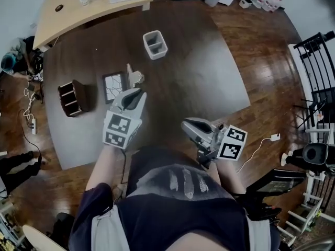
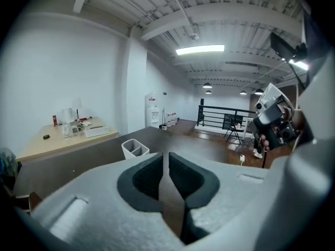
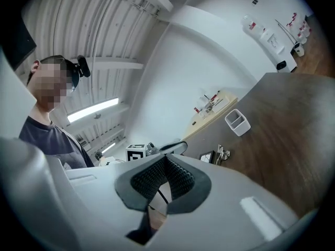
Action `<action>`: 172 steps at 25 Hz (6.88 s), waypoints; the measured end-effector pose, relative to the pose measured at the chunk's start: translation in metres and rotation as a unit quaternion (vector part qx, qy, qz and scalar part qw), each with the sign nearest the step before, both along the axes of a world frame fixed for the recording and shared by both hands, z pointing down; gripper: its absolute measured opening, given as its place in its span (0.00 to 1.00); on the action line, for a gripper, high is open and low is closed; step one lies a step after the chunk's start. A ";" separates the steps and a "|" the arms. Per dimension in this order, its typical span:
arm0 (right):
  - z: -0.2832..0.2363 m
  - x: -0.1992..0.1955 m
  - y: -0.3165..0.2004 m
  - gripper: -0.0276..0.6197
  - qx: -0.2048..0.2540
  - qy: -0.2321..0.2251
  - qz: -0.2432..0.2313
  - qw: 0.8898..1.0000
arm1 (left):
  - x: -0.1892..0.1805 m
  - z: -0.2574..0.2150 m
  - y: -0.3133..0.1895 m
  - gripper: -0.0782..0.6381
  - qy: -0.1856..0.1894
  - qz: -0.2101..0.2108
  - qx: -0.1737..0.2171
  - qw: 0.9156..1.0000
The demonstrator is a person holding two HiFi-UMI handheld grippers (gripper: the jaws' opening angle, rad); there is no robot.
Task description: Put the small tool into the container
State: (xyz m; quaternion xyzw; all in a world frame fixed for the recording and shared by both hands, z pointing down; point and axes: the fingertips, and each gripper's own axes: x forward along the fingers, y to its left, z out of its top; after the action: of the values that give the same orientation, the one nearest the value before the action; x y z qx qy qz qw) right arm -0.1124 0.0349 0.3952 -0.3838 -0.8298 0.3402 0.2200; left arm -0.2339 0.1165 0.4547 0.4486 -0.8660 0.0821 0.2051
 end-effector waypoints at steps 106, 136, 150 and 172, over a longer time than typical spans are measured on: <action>0.024 -0.104 -0.089 0.04 -0.057 0.049 -0.079 0.994 | -0.296 0.102 -0.121 0.14 -0.102 -0.177 -0.041 0.978; 0.008 -0.122 -0.088 0.04 -0.022 -0.026 -0.030 0.999 | -0.189 0.014 -0.117 0.36 0.038 -0.045 0.146 0.988; -0.029 -0.096 -0.163 0.04 -0.078 -0.082 -0.025 0.993 | -0.097 -0.057 -0.183 0.11 -0.017 0.000 0.104 0.994; -0.037 -0.017 -0.147 0.04 0.056 -0.086 0.106 0.989 | -0.010 -0.040 -0.154 0.11 -0.007 0.056 0.101 0.993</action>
State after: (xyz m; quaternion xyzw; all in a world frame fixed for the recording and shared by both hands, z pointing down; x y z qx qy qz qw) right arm -0.1292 -0.1119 0.3586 -0.3088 -0.8992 0.2805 0.1317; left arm -0.2442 -0.0378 0.4148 0.5139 -0.8450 0.0082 0.1478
